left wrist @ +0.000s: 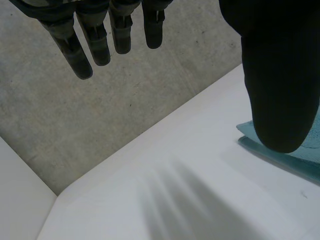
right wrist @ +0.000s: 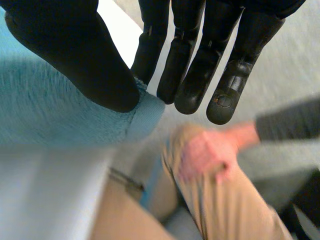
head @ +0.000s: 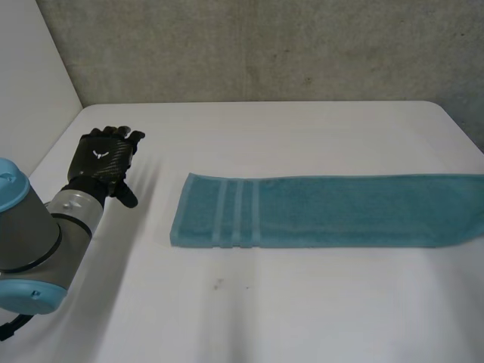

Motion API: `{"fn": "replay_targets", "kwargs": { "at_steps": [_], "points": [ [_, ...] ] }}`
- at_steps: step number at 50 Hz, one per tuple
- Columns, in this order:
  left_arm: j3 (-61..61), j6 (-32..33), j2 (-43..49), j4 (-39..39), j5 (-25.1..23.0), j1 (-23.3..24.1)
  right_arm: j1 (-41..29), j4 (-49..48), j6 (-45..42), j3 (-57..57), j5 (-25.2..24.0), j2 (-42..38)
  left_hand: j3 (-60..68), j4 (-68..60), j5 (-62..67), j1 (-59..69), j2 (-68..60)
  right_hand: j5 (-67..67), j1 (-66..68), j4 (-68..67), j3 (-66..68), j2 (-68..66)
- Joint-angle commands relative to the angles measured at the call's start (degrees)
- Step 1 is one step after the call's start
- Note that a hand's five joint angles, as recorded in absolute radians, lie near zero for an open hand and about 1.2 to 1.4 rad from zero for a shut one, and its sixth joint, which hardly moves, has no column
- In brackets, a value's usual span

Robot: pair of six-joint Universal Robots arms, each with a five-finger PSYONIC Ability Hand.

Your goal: Fold the laundry

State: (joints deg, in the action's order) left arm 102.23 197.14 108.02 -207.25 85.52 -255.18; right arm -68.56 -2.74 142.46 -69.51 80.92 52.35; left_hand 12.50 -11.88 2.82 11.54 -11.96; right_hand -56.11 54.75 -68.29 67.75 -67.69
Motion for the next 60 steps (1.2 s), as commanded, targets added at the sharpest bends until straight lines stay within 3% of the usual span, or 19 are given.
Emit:
{"fn": "replay_targets", "kwargs": {
  "at_steps": [1, 2, 5, 7, 8, 10, 11, 15, 23, 33, 34, 35, 36, 39, 46, 55, 60],
  "points": [
    [0.1, 0.0, -0.3, 0.0, 0.2, 0.0, -20.1, -0.6, 7.9, 0.7, -4.2, 5.4, -2.5, 1.9, -2.8, -1.5, 2.0, -13.9, 25.2, -11.7, 12.3, -12.3],
    [0.1, 0.0, -0.3, 0.0, 0.2, 0.0, -25.3, -0.8, 9.4, 1.6, -4.5, 5.6, -2.5, 1.9, -2.8, -1.5, 2.0, -13.9, 25.2, -11.7, 12.3, -12.3],
    [0.1, 0.0, -1.0, 0.0, 0.3, -0.3, -30.4, -1.1, 10.6, 2.5, -4.7, 5.6, -2.5, 1.9, -2.8, -1.5, 2.0, -13.9, 25.2, -11.7, 12.3, -12.3],
    [0.1, 0.0, -1.4, 0.0, 0.3, -0.6, -40.5, -1.7, 12.6, 4.6, -5.0, 5.5, -2.5, 1.9, -2.8, -1.5, 2.0, -13.9, 25.2, -11.7, 12.3, -12.3],
    [0.1, 0.0, -1.4, 0.0, 0.3, -0.6, -40.5, -1.7, 12.6, 4.6, -5.0, 5.5, -2.5, 1.9, -2.8, -1.5, 2.0, -13.9, 25.2, -11.7, 12.3, -12.3],
    [0.2, 0.0, -1.8, 0.0, 0.3, -0.7, -49.1, -2.8, 14.3, 6.6, -5.2, 4.3, -2.5, 1.9, -2.8, -1.5, 2.0, -13.9, 25.2, -11.7, 12.3, -12.3],
    [0.2, 0.0, -1.8, 0.0, 0.3, -0.7, -49.1, -2.8, 14.3, 6.6, -5.2, 4.3, -2.5, 1.9, -2.8, -1.5, 2.0, -13.9, 25.2, -11.7, 12.3, -12.3],
    [0.6, 0.0, -2.0, -0.1, 0.2, -0.7, -60.7, -5.7, 17.0, 10.2, -7.2, -2.8, -2.5, 1.9, -2.8, -1.5, 2.0, -13.9, 25.2, -11.7, 12.3, -12.3],
    [0.9, 0.0, -2.0, -0.1, 0.2, -0.7, -70.9, -4.1, 16.8, 18.2, -6.0, -15.9, -2.5, 1.9, -2.8, -1.5, 2.0, -13.9, 25.2, -11.7, 12.3, -12.3],
    [1.0, 0.0, -1.9, -0.1, 0.1, -0.7, -70.7, 0.2, 16.3, 23.5, -2.5, -16.8, -2.5, 1.9, -2.8, -1.5, 2.0, -11.0, 22.3, -8.8, 9.3, -9.4],
    [1.0, 0.0, -1.8, -0.1, 0.1, -0.5, -70.5, 0.5, 16.3, 23.9, -1.9, -16.4, -2.5, 1.9, -2.8, -1.5, 2.0, 28.7, -17.4, 30.9, -30.3, 30.3],
    [1.0, 0.0, -1.8, -0.1, 0.1, -0.5, -70.5, 0.5, 16.3, 23.9, -1.9, -16.4, -2.5, 1.9, -2.8, -1.5, 2.0, 29.1, -17.7, 31.3, -30.7, 30.7],
    [1.0, 0.0, -1.8, -0.1, 0.0, -0.2, -70.3, 1.2, 16.4, 23.6, -0.6, -15.9, -2.5, 1.9, -2.8, -1.5, 2.0, 48.6, -37.2, 50.8, -50.2, 50.2],
    [0.9, 0.0, -1.8, -0.1, 0.0, 0.1, -69.7, 3.4, 16.4, 22.1, 3.8, -14.8, -2.5, 1.9, -2.8, -1.5, 2.0, 56.1, -44.8, 58.3, -57.7, 57.7],
    [-0.3, -0.4, -1.0, -0.2, -0.1, 2.6, -62.8, 5.2, 17.2, 13.0, 8.8, -4.0, -2.5, 1.9, -2.8, -1.5, 2.0, 56.1, -44.8, 58.3, -57.7, 57.7],
    [-7.3, -5.6, 5.3, 1.0, -0.2, 11.1, -48.4, 4.9, 20.4, -7.7, 7.7, 8.5, -1.9, 1.3, -2.3, -1.0, 1.4, 54.4, -43.0, 56.5, -56.0, 55.9],
    [-11.4, -5.7, 9.3, 4.0, -0.1, 13.9, -41.8, 2.5, 20.4, -16.8, 2.7, 10.6, -1.9, 1.3, -2.3, -1.0, 1.4, 47.5, -36.1, 49.6, -49.1, 49.0]
  ]
}}
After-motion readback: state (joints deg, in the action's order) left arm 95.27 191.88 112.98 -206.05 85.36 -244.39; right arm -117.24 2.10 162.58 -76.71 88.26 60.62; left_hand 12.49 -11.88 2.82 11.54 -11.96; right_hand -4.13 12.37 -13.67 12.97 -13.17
